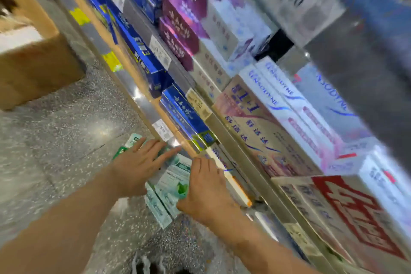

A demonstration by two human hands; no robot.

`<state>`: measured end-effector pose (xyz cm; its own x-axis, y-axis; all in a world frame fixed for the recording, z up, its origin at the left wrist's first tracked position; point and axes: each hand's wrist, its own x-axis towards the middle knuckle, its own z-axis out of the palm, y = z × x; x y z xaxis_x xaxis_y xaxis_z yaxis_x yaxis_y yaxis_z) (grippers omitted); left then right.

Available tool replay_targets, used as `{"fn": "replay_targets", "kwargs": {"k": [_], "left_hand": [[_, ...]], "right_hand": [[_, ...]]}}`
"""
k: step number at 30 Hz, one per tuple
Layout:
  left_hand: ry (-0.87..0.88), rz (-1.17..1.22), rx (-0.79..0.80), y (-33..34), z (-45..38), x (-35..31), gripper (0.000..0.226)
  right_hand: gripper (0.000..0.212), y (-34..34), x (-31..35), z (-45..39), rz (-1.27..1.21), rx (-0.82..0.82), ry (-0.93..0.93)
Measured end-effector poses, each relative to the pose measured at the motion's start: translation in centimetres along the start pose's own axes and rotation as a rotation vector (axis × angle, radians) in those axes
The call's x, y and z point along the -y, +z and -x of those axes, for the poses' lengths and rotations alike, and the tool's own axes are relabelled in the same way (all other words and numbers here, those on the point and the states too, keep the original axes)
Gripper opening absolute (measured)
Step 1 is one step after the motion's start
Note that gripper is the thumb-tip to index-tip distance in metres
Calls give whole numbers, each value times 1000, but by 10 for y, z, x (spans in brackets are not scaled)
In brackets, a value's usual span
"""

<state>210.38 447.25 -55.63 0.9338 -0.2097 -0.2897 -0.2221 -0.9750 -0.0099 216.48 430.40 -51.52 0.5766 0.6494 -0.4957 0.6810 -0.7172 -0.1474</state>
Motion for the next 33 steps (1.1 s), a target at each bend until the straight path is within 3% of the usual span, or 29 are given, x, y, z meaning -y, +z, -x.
{"fn": "replay_targets", "kwargs": {"k": [2,5,7,10,14,17,19,21,22,23,26,28,29,30,33], "left_hand": [[-87,4,-59,-49,21,23,135],[-166,67,-225,-141,74,54,100],[-244,72,-247,-208,121,68,89],[-362,14,-342,-312,201,76,87],[-568,-156,-481,-458,320,63,81],[-795,-270,-495,-546,415,30,88],[-954,-322,-550,-586,476,-4,94],[-1142,-341,-640,-615,533,-49,92],[-1220,-351,-697,-624,558,-72,91],[-1296,-356,-750,-630,581,-96,91],[-1527,-334,-821,-628,638,-165,93],[-1645,-309,-854,-615,668,-211,92],[-1703,-284,-873,-605,682,-232,90],[-1767,-260,-889,-597,695,-252,89],[-1994,-168,-839,-562,730,-311,93]], "right_hand": [[80,-58,13,10,58,-46,-90],[87,-160,48,35,227,-359,-290],[86,-226,78,62,228,-411,-390],[96,-320,125,112,238,-522,-533],[86,-435,197,187,288,-779,-782],[102,-508,251,260,289,-988,-968],[109,-537,284,308,202,-1138,-1034],[109,-548,314,356,-82,-1171,-1047],[106,-547,329,382,-302,-1107,-1059],[104,-543,343,409,-545,-935,-1060],[95,-508,390,493,-1113,-19,-1022],[55,-469,427,543,-1226,449,-1078],[40,-448,445,568,-1277,606,-1086],[39,-428,461,591,-1330,722,-1078],[50,-369,498,652,-1395,877,-960]]}}
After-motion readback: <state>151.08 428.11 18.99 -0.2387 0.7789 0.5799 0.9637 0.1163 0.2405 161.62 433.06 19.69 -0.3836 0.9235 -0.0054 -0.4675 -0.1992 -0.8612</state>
